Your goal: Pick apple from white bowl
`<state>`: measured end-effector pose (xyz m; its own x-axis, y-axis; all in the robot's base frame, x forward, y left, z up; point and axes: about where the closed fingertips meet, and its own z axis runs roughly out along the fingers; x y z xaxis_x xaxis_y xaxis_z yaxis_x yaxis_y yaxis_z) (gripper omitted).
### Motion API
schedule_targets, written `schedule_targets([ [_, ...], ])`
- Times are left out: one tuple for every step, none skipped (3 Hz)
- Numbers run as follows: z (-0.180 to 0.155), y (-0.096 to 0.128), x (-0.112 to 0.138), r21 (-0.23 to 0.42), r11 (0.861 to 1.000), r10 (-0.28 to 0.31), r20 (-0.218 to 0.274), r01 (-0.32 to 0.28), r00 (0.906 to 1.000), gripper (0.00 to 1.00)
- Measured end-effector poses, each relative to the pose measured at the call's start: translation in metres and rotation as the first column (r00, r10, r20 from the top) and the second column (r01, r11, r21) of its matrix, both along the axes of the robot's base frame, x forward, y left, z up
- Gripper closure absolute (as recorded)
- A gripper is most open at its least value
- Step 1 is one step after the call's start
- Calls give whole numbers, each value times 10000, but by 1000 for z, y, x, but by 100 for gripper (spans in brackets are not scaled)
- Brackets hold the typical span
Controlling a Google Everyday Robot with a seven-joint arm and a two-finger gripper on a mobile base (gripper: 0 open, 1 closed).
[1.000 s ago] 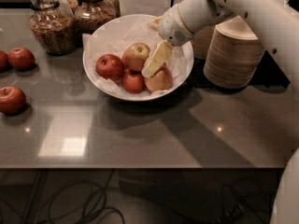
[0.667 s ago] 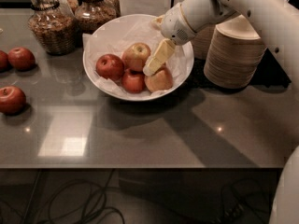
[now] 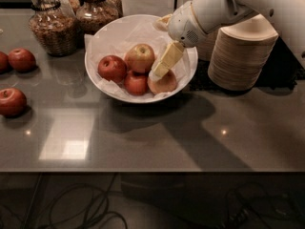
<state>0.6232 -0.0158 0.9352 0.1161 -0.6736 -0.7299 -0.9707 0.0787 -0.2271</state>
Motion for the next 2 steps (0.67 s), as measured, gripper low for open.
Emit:
schedule_targets([
  [-25,28,-9,-189,9990,399,-574,-410,9976,0],
  [-27,31,-10,-208,9987,441,-628,-455,9971,0],
])
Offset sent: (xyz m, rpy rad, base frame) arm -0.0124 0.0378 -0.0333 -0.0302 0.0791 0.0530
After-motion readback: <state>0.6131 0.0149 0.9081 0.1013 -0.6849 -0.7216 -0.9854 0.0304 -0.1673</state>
